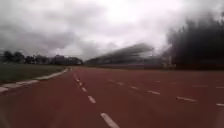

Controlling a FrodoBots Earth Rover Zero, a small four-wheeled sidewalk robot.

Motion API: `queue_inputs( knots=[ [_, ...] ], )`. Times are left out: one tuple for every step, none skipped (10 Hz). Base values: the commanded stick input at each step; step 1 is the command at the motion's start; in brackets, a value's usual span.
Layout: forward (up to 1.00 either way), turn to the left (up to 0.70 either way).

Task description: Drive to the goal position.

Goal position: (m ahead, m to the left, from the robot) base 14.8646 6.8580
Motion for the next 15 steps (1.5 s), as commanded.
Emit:
queue_inputs(
  knots=[
    [0.7,0.35],
    [0.7,0.35],
    [0.7,0.35],
    [0.7,0.35],
    [0.7,0.35],
    [0.7,0.22],
    [0.7,0.06],
    [0.7,0.0],
    [0.7,0.0],
    [0.7,0.0],
    [0.7,0.0],
    [0.7,0.0],
    [0.7,0.0],
    [0.7,0.0],
    [0.7,0.0]
  ],
)
